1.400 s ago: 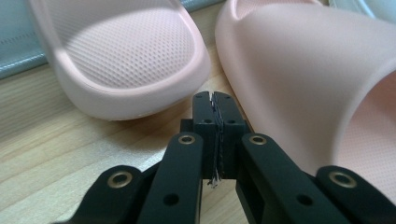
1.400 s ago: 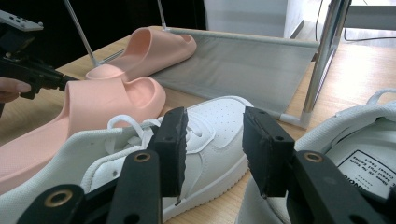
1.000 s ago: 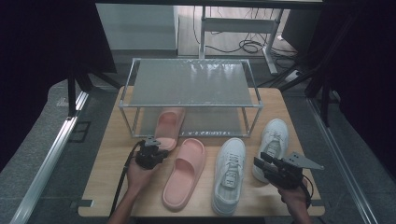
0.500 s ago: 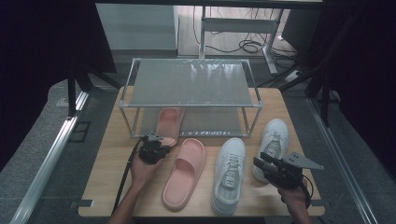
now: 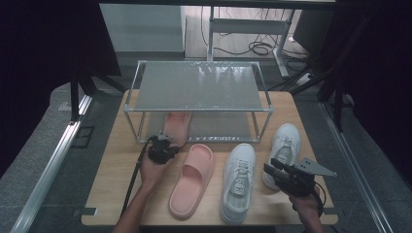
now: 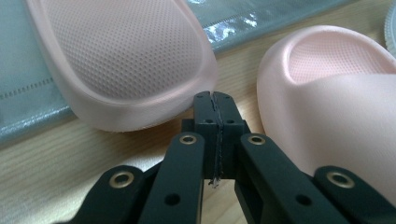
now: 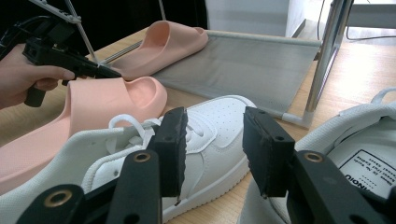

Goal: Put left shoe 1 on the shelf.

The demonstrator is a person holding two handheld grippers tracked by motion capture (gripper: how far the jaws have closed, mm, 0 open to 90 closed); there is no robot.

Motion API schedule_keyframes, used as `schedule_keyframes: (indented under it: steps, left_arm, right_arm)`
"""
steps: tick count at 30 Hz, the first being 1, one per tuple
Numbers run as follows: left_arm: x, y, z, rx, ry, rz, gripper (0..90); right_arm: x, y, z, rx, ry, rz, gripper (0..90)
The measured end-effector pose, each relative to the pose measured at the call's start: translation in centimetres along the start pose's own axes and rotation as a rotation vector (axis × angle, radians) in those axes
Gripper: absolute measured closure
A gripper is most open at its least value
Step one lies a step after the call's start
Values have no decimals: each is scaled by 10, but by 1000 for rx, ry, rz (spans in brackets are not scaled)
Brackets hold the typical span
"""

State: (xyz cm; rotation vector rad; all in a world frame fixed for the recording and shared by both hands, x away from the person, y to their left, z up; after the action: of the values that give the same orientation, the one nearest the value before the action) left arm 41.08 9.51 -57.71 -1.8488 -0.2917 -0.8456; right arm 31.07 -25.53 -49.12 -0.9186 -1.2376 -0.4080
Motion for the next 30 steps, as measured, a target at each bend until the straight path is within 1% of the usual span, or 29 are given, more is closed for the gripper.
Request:
schedule_keyframes:
  steps: [2, 5, 7, 13, 17, 22, 26, 27, 28, 30]
  left_arm:
    - [2, 2, 1, 3, -1, 0, 900]
    - [5, 5, 3, -2, -21, -7, 900]
    - [6, 6, 4, 4, -17, -9, 900]
    - [9, 8, 4, 4, -15, -9, 900]
    - [12, 11, 4, 4, -23, -8, 898]
    - [13, 13, 4, 2, -25, -10, 892]
    - [12, 10, 3, -5, -25, -10, 876]
    - [10, 6, 1, -11, -24, -17, 872]
    - [10, 6, 1, -11, -24, -17, 867]
    - [5, 0, -3, -28, -18, -14, 851]
  right_arm:
    - [0, 0, 0, 1, -1, 2, 591]
    - [0, 1, 1, 4, -3, 3, 591]
    - [-1, 1, 1, 5, -6, 3, 591]
    - [-2, 2, 0, 3, -2, 9, 590]
    - [-1, 3, 3, 8, -8, 7, 590]
    - [-2, 3, 3, 10, -9, 12, 590]
    - [-3, 3, 2, 9, -9, 13, 590]
    - [-2, 3, 1, 8, -10, 12, 590]
    - [-2, 3, 1, 8, -10, 12, 590]
    - [-2, 2, 1, 7, -4, 10, 589]
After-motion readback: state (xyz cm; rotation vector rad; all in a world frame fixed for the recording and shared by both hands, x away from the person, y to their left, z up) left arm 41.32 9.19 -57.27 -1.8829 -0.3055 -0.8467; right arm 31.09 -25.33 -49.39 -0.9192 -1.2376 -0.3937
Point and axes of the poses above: each handheld gripper's, and its own axes: y roughly forward along the jaws, x roughly out of its top, z roughly to its left, the point moved 8 cm from there along y, roughly forward along the jaws, and after that the axes turned 6 degrees about -y, right-handed, at the moved point
